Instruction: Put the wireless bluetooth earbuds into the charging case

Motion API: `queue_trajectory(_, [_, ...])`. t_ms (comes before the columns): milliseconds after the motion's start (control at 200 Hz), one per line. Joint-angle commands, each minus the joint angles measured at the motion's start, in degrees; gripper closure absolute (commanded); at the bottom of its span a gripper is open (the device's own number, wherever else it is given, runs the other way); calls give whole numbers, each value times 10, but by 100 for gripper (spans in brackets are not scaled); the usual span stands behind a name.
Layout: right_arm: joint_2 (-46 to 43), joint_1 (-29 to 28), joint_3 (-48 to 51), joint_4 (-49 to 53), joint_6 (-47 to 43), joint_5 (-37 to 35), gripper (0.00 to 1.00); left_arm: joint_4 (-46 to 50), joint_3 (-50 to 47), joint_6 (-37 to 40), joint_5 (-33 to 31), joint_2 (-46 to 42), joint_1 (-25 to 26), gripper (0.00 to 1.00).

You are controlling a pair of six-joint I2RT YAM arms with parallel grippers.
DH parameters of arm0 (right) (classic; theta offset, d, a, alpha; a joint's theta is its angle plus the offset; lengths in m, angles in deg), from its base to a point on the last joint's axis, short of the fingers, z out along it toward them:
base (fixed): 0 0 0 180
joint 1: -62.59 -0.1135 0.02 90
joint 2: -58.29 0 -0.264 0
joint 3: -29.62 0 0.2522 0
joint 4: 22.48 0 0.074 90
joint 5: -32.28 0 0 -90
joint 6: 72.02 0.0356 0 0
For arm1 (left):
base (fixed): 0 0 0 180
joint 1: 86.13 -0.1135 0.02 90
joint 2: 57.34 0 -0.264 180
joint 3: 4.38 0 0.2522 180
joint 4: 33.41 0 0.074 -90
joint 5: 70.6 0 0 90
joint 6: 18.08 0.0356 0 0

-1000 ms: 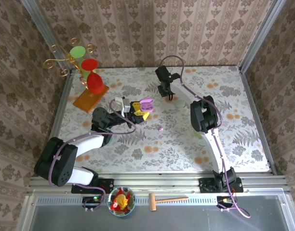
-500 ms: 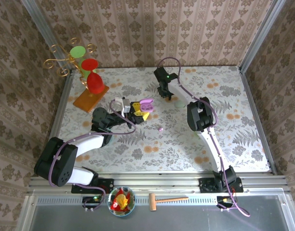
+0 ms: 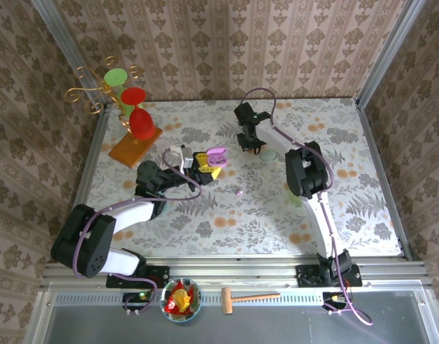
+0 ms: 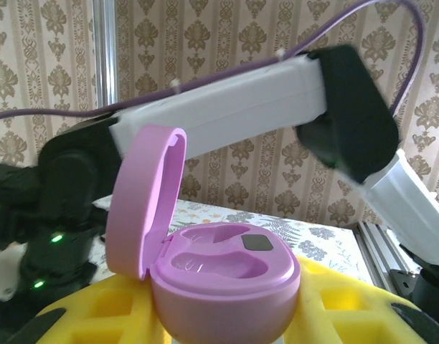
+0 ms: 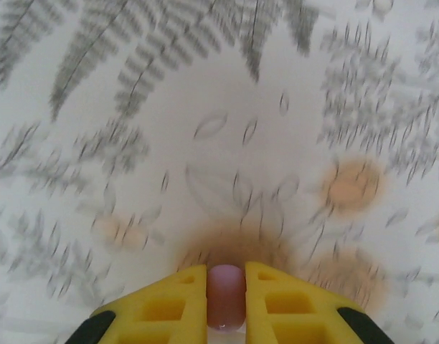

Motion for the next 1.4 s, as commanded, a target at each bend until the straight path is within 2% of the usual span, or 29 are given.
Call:
queue_trajectory(0, [-106, 15, 89, -79, 70, 111, 86, -25, -6, -10, -6, -11, -6, 77])
queue_trajectory(190, [-219, 35, 211, -100, 117, 213, 87, -25, -4, -10, -7, -11, -9, 77])
queue_trajectory(335, [-296, 57, 291, -130, 171, 345, 87, -26, -2, -10, -9, -9, -11, 77])
queue_trajectory(475, [-355, 73, 367, -224, 248, 485, 88, -25, 0, -9, -16, -7, -11, 77])
queue_trajectory(660, [-395, 72, 440, -342, 376, 572, 88, -25, 1, -10, -18, -9, -11, 77])
queue_trajectory(835, [-411, 72, 478, -439, 468, 620, 88, -25, 3, -13, -18, -9, -11, 77])
queue_trajectory(930, [-417, 72, 483, -450, 484, 632, 88, -25, 2, -12, -19, -10, -11, 77])
queue_trajectory(1160, [-453, 61, 535, -518, 564, 567, 88, -25, -1, -11, -28, -8, -11, 77])
queue_trajectory(1395, [-516, 20, 551, -541, 536, 517, 88, -25, -4, 20, -74, 5, -11, 77])
